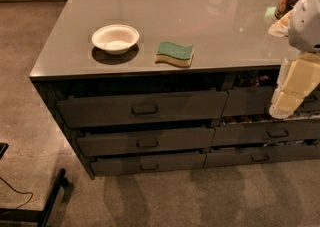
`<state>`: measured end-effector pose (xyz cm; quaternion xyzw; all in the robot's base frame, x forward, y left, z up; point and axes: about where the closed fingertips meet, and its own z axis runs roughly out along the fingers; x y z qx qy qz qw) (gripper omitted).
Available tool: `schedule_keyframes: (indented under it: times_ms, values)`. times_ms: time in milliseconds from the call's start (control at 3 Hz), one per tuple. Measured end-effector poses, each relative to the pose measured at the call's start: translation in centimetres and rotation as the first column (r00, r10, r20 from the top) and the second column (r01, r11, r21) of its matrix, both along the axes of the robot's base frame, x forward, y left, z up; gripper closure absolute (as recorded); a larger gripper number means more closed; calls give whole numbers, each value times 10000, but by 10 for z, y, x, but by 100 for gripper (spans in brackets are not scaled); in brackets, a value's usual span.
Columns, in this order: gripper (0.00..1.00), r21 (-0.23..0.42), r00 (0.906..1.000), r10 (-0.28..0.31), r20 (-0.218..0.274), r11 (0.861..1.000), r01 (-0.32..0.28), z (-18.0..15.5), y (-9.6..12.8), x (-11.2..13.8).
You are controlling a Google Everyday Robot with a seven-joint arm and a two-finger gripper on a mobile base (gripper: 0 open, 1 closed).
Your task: Open middle drawer
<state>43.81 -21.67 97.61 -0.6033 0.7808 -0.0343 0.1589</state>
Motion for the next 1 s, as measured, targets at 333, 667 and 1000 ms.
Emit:
schedule_keyframes:
  times_ms: [333, 667, 1000]
  values:
    - [0, 0, 10000, 0, 1, 10000, 0, 0, 0, 0]
    - [0, 121, 9997, 206, 100, 9997, -207, -15, 7, 3]
    - [0, 787, 9966, 821, -47, 9936, -815, -66, 30, 15]
